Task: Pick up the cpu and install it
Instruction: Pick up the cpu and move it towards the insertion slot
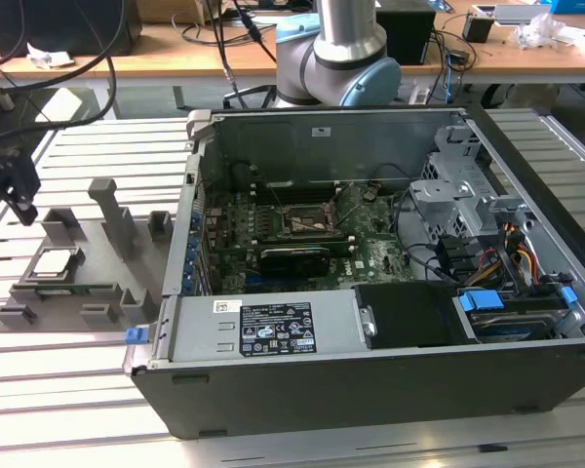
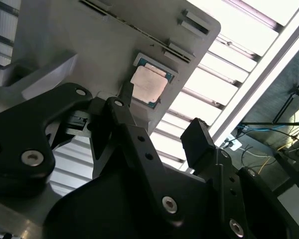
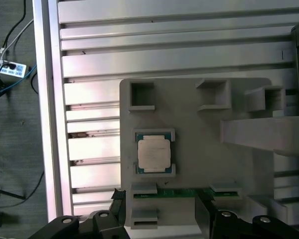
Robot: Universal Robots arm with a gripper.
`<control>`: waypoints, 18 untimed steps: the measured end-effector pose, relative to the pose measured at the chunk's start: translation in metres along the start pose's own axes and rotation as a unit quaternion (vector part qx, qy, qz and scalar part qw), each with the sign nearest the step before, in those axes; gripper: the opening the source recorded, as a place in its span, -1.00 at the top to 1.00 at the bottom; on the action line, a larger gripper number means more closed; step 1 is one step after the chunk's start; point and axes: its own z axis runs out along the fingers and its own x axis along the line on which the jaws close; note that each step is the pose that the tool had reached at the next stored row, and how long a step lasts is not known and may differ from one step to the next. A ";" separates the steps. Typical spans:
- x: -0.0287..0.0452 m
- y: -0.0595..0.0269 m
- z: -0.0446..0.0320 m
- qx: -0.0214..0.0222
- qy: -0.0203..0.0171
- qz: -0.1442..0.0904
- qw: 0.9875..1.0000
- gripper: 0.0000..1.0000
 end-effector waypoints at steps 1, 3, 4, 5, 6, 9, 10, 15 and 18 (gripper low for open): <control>0.0000 0.0000 0.0006 0.000 0.000 0.000 1.000 -0.33; 0.0000 0.0000 0.0021 0.000 0.000 0.000 1.000 -0.33; 0.0000 0.0000 0.0026 0.000 0.000 0.000 1.000 -0.33; 0.0001 0.0000 0.0032 0.000 0.000 0.000 1.000 -0.33; 0.0001 0.0000 0.0041 0.000 0.000 0.000 1.000 -0.33; 0.0001 -0.0001 0.0063 0.000 0.000 0.000 1.000 -0.33; 0.0001 -0.0001 0.0077 0.000 0.000 0.000 1.000 -0.33; 0.0001 -0.0001 0.0116 0.000 0.000 0.000 1.000 -0.33; 0.0002 -0.0001 0.0132 0.000 0.000 0.000 1.000 -0.33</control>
